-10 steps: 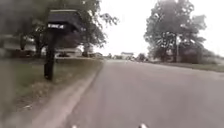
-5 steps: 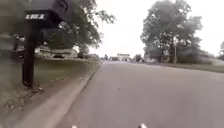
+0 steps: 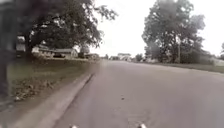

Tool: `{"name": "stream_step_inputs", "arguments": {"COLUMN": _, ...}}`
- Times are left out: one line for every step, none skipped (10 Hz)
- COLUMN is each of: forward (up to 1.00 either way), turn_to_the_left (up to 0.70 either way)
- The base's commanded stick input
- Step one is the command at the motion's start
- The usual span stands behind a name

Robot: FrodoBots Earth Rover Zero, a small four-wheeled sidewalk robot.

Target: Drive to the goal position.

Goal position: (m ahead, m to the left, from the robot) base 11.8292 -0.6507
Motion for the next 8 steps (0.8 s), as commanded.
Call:
{"name": "stream_step_inputs", "arguments": {"forward": 1.0, "turn_to_the_left": 0.0}}
{"name": "stream_step_inputs", "arguments": {"forward": 1.0, "turn_to_the_left": 0.0}}
{"name": "stream_step_inputs", "arguments": {"forward": 1.0, "turn_to_the_left": 0.0}}
{"name": "stream_step_inputs", "arguments": {"forward": 1.0, "turn_to_the_left": 0.0}}
{"name": "stream_step_inputs", "arguments": {"forward": 1.0, "turn_to_the_left": 0.0}}
{"name": "stream_step_inputs", "arguments": {"forward": 1.0, "turn_to_the_left": 0.0}}
{"name": "stream_step_inputs", "arguments": {"forward": 1.0, "turn_to_the_left": 0.0}}
{"name": "stream_step_inputs", "arguments": {"forward": 1.0, "turn_to_the_left": 0.0}}
